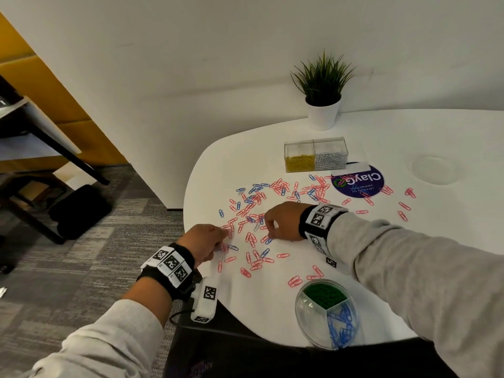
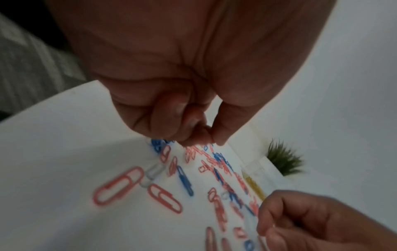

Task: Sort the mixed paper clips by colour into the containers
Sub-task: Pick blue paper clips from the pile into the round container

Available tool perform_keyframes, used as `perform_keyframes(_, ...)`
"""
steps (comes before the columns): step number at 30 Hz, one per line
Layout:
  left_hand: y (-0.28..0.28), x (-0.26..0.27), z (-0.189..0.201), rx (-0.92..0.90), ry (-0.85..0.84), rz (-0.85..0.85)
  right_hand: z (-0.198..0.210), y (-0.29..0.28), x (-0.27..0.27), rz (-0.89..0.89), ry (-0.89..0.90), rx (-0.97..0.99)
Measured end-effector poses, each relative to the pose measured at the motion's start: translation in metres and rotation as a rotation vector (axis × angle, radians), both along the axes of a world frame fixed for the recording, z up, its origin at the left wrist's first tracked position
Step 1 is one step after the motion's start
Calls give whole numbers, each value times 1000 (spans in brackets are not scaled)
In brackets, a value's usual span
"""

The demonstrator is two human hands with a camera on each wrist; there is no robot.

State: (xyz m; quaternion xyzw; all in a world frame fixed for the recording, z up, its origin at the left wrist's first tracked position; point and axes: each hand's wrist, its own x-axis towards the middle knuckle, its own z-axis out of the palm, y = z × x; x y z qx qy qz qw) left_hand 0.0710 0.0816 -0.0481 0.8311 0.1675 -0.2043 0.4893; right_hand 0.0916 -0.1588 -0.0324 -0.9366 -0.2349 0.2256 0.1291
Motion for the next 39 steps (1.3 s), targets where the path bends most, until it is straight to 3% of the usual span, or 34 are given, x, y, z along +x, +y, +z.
perform_keyframes(3,1,-2,3,610,-224,-339,-7,3,-3,67,-61,-67)
perform_keyframes(6,-1,-5,5,823,-272,-508,-10,3,-3,81,-65,-110)
perform_keyframes(10,-6,-8,5,823,-291,-659,-6,-4,-6,92,-87,-144)
perform_keyframes(16,-15,-12,6,885,-320,-719,38,-41,-38,87,-132,63)
perform_keyframes(20,-17,-12,9,852,-398,-674,69,-67,-100,221,-104,-5)
perform_keyframes(25,-42,-19,28,791,-458,-720,58,-72,-151,326,-56,-135)
perform_keyframes(30,-76,-41,40,697,-391,-967,43,-73,-162,247,-31,-33)
perform_keyframes(39,-122,-82,66,549,-447,-1154,49,-96,-176,58,13,218)
